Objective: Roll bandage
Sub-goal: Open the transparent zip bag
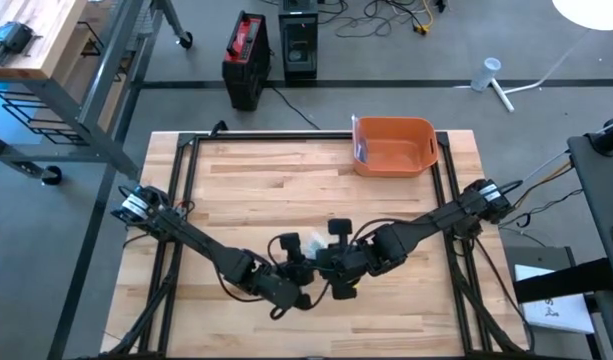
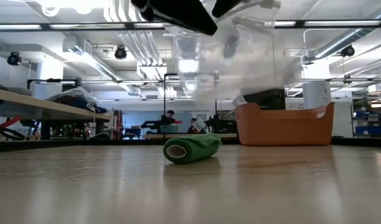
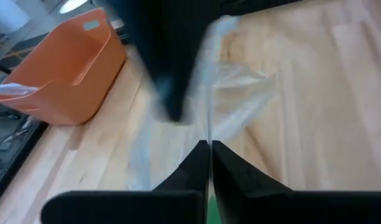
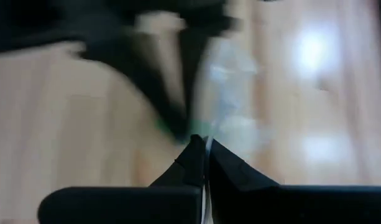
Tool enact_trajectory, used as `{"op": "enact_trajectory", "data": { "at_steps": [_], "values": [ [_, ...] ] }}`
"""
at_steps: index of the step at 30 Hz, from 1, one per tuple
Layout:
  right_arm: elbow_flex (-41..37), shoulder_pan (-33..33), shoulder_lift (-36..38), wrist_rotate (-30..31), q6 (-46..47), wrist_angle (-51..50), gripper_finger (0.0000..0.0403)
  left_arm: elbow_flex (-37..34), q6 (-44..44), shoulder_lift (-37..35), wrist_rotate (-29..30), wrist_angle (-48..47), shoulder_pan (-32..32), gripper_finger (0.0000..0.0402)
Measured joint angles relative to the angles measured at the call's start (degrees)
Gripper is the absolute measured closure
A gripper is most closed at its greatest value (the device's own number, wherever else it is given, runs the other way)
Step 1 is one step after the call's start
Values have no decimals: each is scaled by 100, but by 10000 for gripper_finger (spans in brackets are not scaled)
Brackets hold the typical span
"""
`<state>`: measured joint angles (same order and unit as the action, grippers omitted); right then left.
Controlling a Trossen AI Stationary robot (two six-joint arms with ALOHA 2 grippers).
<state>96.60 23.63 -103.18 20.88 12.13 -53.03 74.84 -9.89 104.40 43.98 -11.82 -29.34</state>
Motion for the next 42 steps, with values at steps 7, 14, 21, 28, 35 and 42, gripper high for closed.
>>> {"op": "enact_trajectory", "data": {
  "at_steps": [7, 14, 21, 28, 35, 42],
  "values": [
    [-7, -74, 0, 1736, 569, -675, 403, 161, -15, -13, -238, 44, -2, 400],
    [-22, -78, -2, -242, -101, -206, 403, 244, 22, -13, -294, 110, -24, 401],
    [-22, -132, -107, -112, -308, -364, 403, 242, -9, -13, -305, 147, -17, 401],
    [-24, -200, -221, 1303, 149, -514, 403, 242, -13, -13, -292, 171, -11, 401],
    [-26, -264, -247, 768, 113, -503, 403, 242, -10, -13, -317, 180, -23, 401],
    [-28, -246, -247, 1239, 1, -598, 403, 239, -11, -13, -449, 191, -28, 401]
  ]
}}
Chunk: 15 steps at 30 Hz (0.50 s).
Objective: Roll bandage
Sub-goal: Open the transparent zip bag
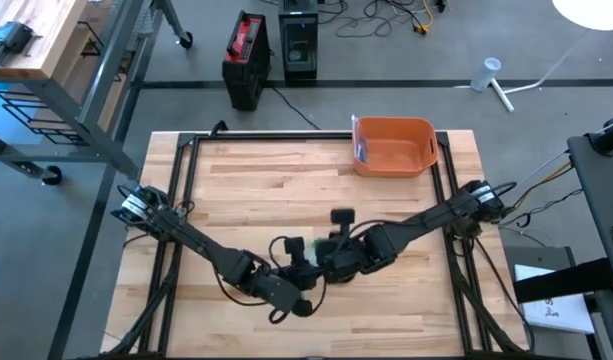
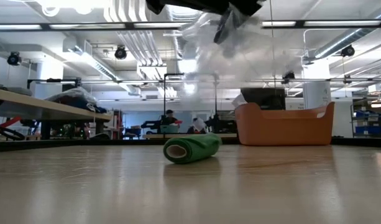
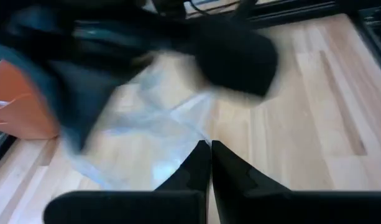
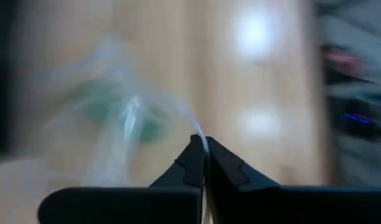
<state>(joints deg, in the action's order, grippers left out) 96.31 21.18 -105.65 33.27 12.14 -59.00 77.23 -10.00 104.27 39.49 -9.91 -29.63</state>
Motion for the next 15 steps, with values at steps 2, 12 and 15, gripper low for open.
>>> {"op": "enact_trajectory", "data": {
  "at_steps": [2, 12, 15],
  "values": [
    [2, -36, 12, 260, 116, -40, 403, 0, -6, 0, 28, -2, 21, 401],
    [2, 7, 181, -465, -74, 105, 342, 0, -43, -118, -359, -233, 17, 401],
    [57, 106, 299, -532, -79, 103, 299, 0, -70, -230, -548, -437, 4, 401]
  ]
}}
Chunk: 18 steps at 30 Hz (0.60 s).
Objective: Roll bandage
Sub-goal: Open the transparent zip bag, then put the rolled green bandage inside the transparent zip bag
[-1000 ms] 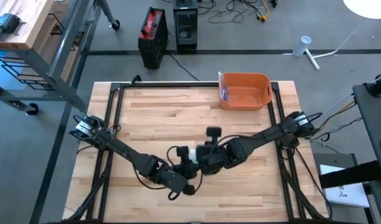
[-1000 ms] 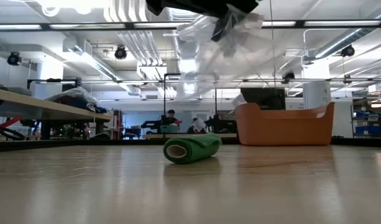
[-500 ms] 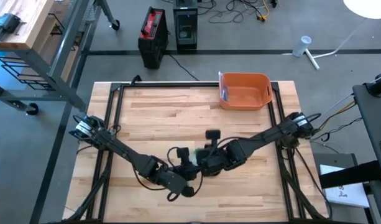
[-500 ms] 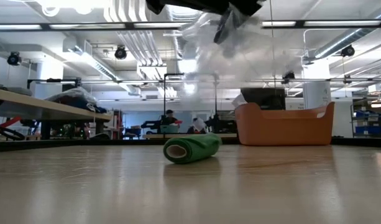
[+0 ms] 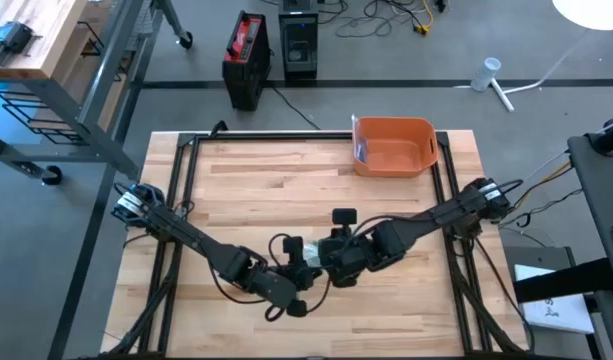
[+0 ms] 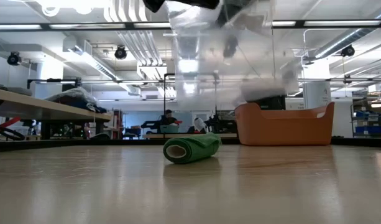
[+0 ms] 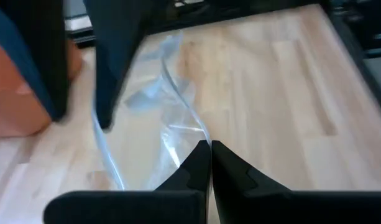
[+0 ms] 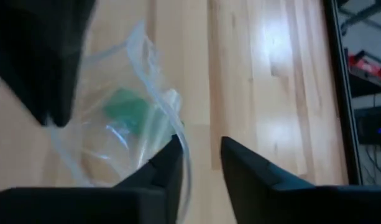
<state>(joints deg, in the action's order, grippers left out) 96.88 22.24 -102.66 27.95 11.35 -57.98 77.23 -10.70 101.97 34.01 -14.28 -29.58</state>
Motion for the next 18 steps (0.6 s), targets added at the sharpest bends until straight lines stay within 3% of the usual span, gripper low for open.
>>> {"op": "enact_trajectory", "data": {
  "at_steps": [8, 18],
  "values": [
    [131, 413, 536, 52, -365, 205, 210, 0, -100, -495, -588, -728, 4, 401],
    [-237, 609, 654, 16, -730, 311, 183, 0, -468, -1062, -1804, -1872, -8, 401]
  ]
}}
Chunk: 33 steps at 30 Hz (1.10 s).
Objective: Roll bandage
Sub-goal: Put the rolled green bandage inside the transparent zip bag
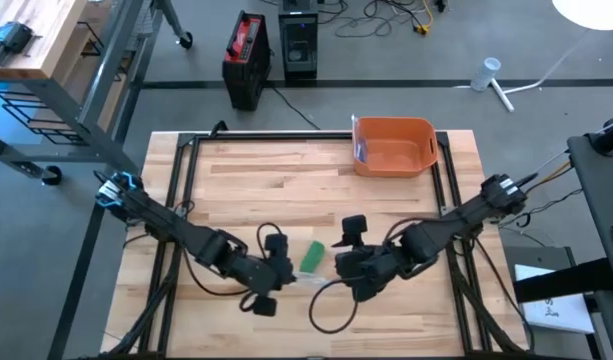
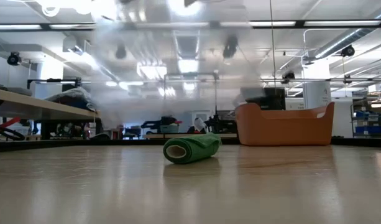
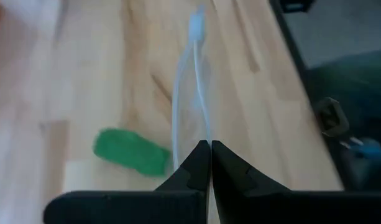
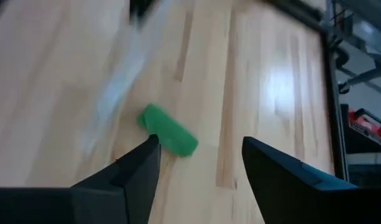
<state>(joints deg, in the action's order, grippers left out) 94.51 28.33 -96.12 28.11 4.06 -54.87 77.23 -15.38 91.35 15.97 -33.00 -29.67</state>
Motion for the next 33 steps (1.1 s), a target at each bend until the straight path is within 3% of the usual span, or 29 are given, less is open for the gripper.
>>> {"op": "enact_trajectory", "data": {
  "at_steps": [4, 7, 15, 27, 33],
  "values": [
    [-466, -154, -204, -34, 55, 174, 187, 0, -289, -239, -479, -555, -44, 401],
    [-776, -257, -328, -379, 40, 877, 186, -4, -639, -415, -816, -992, -70, 401],
    [-1140, -422, -1226, -1425, -1393, 2892, 179, -108, -1250, -505, -1072, -1750, -223, 401],
    [-629, -1023, -2360, -1673, -2825, 2452, 178, -544, -1266, -470, -1022, -1339, -468, 401],
    [-223, -1315, -2809, -2256, -2995, 1730, 169, -771, -1215, -433, -954, -1019, -492, 401]
  ]
}}
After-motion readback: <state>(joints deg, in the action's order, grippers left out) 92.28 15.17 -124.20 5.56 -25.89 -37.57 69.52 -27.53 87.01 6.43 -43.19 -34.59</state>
